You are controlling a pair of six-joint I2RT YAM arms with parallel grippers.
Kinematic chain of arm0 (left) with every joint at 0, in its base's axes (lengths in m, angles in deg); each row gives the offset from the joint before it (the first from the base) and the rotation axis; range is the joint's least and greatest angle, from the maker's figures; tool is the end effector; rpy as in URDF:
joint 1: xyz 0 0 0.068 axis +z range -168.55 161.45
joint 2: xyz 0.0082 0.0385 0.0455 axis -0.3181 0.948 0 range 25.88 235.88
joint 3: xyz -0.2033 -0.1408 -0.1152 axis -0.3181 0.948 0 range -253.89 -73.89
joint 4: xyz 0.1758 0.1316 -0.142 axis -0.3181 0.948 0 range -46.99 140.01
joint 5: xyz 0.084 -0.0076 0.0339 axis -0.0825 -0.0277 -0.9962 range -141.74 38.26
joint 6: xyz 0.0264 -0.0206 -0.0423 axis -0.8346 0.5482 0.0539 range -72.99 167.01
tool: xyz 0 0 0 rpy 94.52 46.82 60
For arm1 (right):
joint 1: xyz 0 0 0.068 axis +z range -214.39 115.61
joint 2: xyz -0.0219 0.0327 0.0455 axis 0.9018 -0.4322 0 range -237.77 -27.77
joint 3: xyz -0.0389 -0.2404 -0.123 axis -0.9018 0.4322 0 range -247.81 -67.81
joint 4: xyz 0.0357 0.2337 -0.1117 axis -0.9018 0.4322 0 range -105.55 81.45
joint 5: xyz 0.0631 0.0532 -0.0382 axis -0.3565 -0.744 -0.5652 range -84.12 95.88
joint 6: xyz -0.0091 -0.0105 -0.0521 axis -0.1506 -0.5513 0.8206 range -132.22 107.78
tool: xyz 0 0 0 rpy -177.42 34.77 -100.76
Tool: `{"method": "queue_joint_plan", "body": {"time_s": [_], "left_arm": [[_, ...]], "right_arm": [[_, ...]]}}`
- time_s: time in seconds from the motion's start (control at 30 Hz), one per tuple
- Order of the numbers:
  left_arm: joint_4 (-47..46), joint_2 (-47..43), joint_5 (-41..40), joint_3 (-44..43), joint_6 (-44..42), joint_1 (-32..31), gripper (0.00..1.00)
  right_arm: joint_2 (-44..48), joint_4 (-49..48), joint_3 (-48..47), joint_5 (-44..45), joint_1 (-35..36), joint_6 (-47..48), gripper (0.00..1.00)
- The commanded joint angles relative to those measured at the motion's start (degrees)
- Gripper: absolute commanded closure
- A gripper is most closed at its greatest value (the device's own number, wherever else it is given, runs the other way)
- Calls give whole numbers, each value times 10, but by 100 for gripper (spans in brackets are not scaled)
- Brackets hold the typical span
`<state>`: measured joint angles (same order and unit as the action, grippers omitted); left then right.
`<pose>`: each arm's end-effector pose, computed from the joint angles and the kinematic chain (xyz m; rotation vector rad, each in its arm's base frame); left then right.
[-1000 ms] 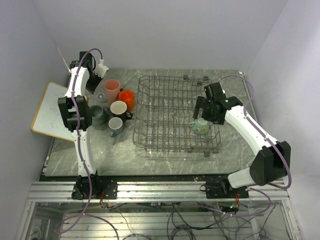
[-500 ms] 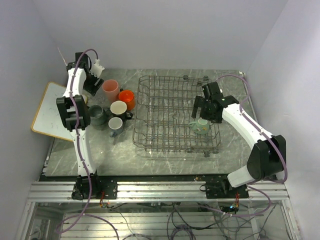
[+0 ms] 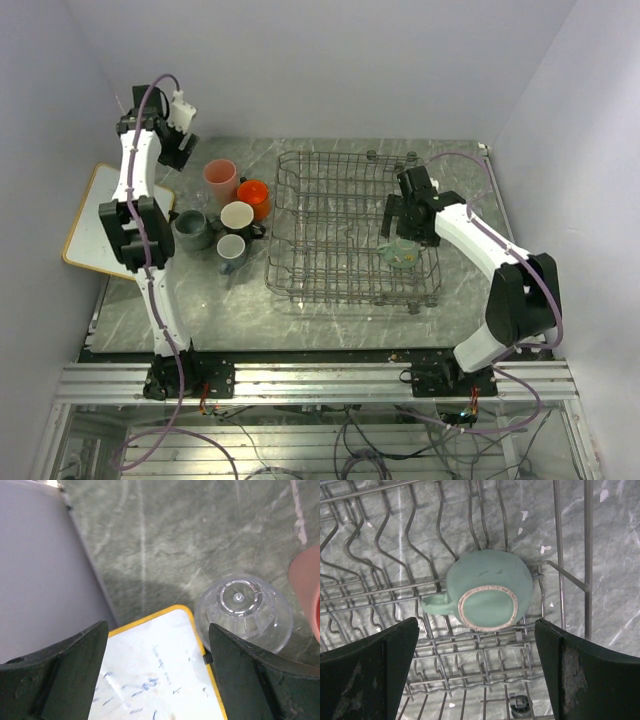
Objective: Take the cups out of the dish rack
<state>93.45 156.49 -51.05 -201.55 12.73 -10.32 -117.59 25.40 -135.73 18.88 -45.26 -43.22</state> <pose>0.4999 0.0719 0.2732 0.5745 2.4604 0.2888 0.3036 0.0968 0.2450 0.3425 2.5974 -0.0022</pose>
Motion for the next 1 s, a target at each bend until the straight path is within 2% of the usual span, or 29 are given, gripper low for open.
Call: {"method": "queue_joint_plan", "body": {"time_s": [0.0,0.17,0.47,0.73,0.97], "left_arm": [[-43,-109,13,10,13,14,7],[-17,-183,60,41,12,25,0],[77,-299,203,138,18,8,0],[89,-388,209,245,8,-50,0],[119,-427,233,270,21,-77,0]], "right_arm": [[-35,-32,6,21,2,-8,0],[-48,-52,27,25,11,-20,0],[-45,-57,60,39,38,-45,6],[8,-34,91,71,40,-45,9],[3,-48,89,54,58,-32,3]]}}
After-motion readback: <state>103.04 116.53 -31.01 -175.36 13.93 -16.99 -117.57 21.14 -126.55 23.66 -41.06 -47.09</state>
